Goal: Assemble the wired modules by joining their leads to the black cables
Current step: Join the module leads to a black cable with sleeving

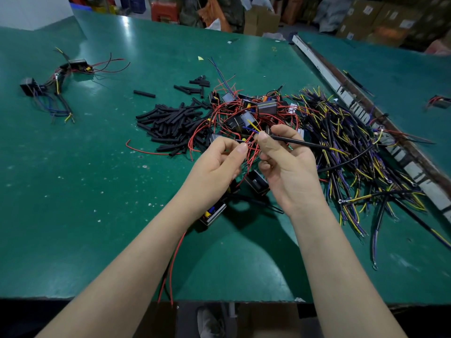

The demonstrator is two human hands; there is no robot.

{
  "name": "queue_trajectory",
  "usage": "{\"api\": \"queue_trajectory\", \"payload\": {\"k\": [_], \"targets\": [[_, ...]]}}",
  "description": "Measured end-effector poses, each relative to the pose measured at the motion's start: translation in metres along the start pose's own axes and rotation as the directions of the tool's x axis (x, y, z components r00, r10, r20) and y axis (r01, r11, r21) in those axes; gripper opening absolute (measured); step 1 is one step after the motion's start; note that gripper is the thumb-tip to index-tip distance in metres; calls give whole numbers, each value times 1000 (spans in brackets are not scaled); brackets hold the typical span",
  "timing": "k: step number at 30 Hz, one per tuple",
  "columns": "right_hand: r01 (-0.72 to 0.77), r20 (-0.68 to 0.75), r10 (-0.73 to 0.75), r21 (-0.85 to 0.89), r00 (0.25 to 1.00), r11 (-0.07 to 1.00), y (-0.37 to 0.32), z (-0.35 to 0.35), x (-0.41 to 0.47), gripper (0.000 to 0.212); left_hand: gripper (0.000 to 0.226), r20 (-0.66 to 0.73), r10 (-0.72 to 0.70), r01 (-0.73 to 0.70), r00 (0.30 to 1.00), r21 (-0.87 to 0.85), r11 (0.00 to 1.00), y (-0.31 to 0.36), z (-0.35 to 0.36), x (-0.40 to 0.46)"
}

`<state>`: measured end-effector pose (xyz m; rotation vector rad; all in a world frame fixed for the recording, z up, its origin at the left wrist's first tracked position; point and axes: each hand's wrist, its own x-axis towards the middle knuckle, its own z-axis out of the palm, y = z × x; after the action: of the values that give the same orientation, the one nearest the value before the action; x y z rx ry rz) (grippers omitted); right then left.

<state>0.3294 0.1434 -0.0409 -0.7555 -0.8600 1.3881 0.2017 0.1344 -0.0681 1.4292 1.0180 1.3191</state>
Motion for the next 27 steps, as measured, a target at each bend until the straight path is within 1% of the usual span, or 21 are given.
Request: {"api": "queue_trajectory", "payload": {"k": [2,4,9,12,16,19,21,25,27], "targets": [[2,6,-2,5,1000,1000,0,0,0,23,6,7,82,-83,997,93,992,-1,-1,-1],[8,8,-8,13,1000,1000,1,0,1,23,7,18,165,-166,986,202,965,-1,-2,-3],[62,20,-62,-39,998,997,4,-2,1,19,9,-18,251,-232,968,329,915,0,-2,-3],[118,74,-109,-127,991,985,3,-3,1,20,10,-22,256,-234,966,340,911,1,-2,-3],[169,211,-124,-209,970,963,4,-6,0,22,11,-49,238,-214,970,296,931,2,-3,-1],[223,188,-175,-274,966,935,3,-6,-1,23,20,-29,196,-184,980,224,957,4,-2,-2],[237,160,-198,-282,967,930,4,-6,-1,24,20,-17,185,-176,983,225,958,6,-2,-4],[193,124,-162,-299,979,935,5,-8,-2,30,11,-24,221,-201,975,330,922,4,-4,-5],[171,108,-146,-278,983,945,5,-8,-2,33,15,-34,278,-235,960,438,868,2,-5,-4]]}}
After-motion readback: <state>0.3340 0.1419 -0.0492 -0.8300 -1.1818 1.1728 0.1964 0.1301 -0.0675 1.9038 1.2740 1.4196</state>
